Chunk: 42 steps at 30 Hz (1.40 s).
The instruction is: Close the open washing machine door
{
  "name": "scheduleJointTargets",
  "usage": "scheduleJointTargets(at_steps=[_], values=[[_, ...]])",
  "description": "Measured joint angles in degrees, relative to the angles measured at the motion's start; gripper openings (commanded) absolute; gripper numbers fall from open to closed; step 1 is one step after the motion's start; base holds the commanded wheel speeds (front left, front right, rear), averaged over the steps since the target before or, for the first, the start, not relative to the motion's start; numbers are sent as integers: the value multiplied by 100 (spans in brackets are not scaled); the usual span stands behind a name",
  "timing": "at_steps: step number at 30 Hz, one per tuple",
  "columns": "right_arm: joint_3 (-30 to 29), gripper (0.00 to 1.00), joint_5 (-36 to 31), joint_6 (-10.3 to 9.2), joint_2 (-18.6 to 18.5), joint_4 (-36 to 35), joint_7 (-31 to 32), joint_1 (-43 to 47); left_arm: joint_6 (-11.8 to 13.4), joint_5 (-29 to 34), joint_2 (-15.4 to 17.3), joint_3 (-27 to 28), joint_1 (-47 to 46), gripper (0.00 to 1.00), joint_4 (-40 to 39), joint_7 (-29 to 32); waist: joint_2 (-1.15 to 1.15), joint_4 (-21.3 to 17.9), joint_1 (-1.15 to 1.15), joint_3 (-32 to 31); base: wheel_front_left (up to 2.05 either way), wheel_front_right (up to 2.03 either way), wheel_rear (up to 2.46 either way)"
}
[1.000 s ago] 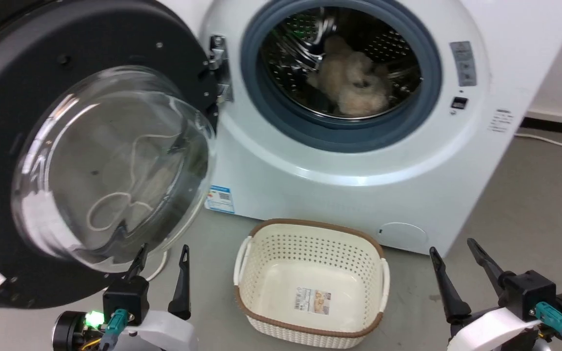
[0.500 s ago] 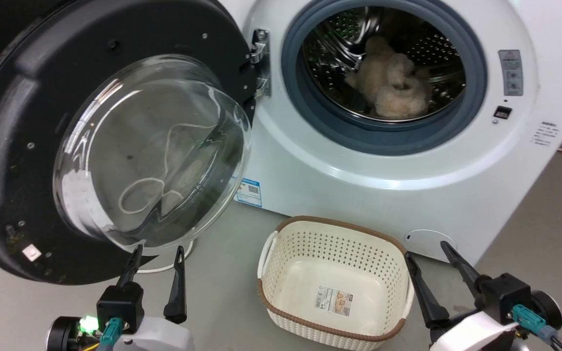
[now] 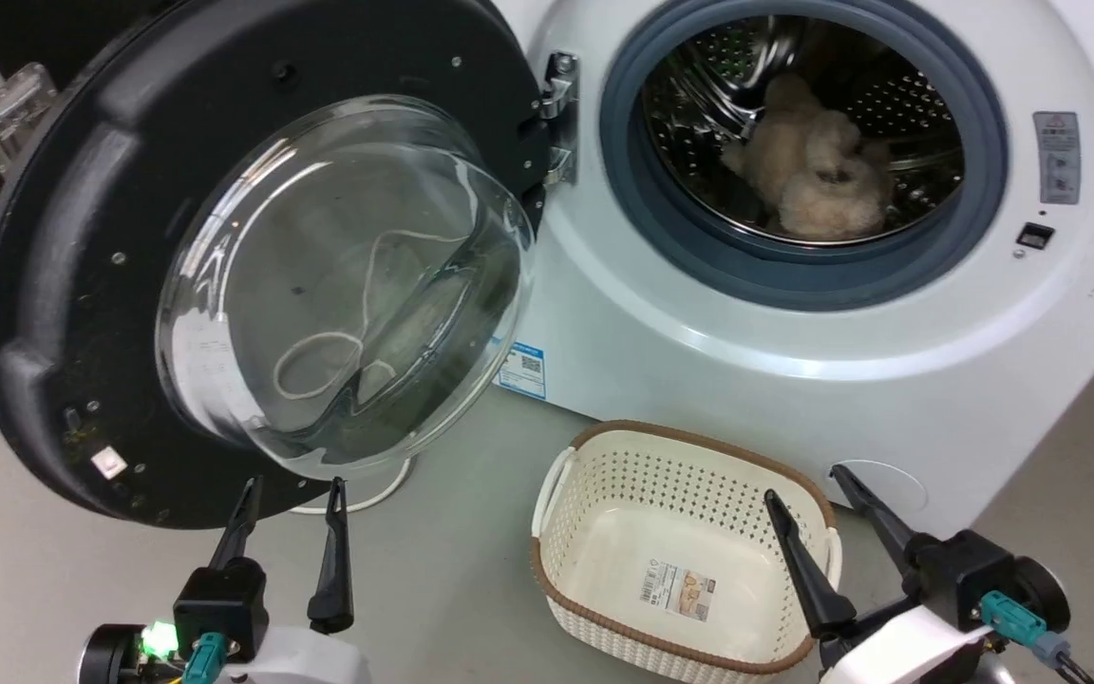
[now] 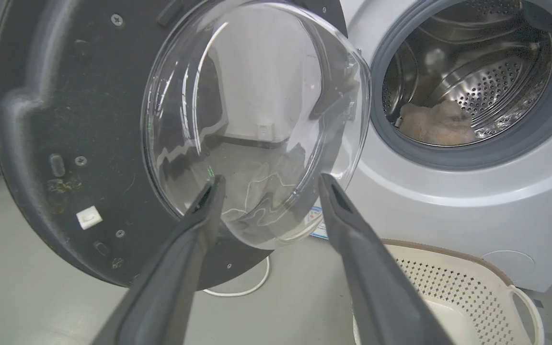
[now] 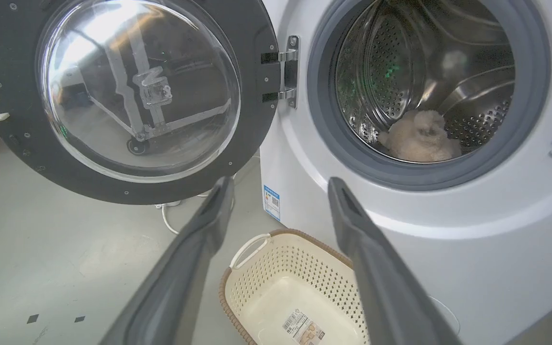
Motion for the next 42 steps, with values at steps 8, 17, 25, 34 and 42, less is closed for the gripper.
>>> scheduleJointTargets(at_steps=[8, 17, 25, 34, 42], values=[[185, 100, 80, 0, -35, 81, -91, -29, 83, 1, 12, 2, 83, 100, -105, -86, 0, 199, 0, 12, 0, 0, 0], [352, 100, 198, 0, -76, 157, -204, -121, 149, 1, 12, 3, 138, 100, -175, -201, 0, 419, 0, 21, 0, 0, 0], [438, 100, 261, 0, -107, 224, -294, -140, 179, -10, 53, 3, 190, 100, -193, -292, 0, 601, 0, 12, 0, 0, 0], [479, 100, 350, 0, -116, 253, -403, -137, 178, -226, 56, 158, 201, 0, -334, -400, 0, 814, 0, 6, 0, 0, 0], [453, 100, 350, 0, -159, 240, -478, -115, -90, -751, 158, 789, -236, 0, -739, -501, 0, 1000, 0, 137, 0, 0, 0]])
